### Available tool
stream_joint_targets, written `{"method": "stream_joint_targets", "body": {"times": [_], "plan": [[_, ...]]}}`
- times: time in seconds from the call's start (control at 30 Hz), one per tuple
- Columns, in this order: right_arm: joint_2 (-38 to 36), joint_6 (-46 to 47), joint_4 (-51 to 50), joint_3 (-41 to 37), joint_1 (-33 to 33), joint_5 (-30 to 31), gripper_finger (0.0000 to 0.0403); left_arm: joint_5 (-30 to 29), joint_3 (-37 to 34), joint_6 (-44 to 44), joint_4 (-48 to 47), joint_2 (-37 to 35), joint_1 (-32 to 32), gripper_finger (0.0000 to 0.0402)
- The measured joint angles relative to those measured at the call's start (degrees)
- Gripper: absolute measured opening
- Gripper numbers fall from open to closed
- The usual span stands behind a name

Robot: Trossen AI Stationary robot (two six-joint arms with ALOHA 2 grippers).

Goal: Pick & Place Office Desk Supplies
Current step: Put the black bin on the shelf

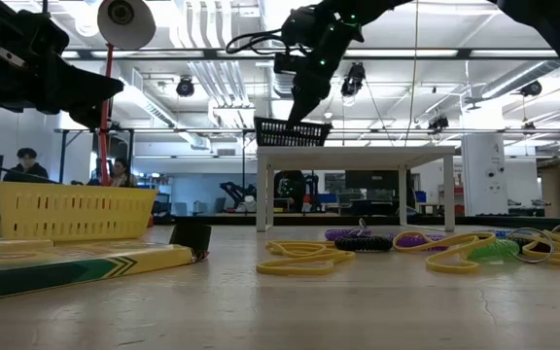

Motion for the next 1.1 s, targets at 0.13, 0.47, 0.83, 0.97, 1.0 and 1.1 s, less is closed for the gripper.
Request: {"method": "stream_joint_targets", "body": {"times": [0.13,0.47,0.83,0.97,1.0,1.1], "plan": [[0.0,0.2,-0.1,0.0,-0.2,2.1,0.0015,0.0,0.0,0.0,0.0,0.0,0.0,0.0015],[0.0,-0.2,1.1,-3.1,-0.2,2.3,0.0016,0.0,0.0,0.0,0.0,0.0,0.0,0.0015],[0.0,-1.2,1.9,-3.7,-0.2,3.8,0.0027,0.0,0.0,0.0,0.0,0.0,0.0,0.0015],[0.0,-2.4,2.0,-3.7,-0.2,3.8,0.0028,0.0,0.0,0.0,0.0,0.0,0.0,0.0015],[0.0,-2.5,2.0,-3.7,-0.2,3.8,0.0028,0.0,0.0,0.0,0.0,0.0,0.0,0.0015],[0.0,-3.0,1.5,-2.8,-0.2,3.8,0.0029,0.0,0.0,0.0,0.0,0.0,0.0,0.0015]]}}
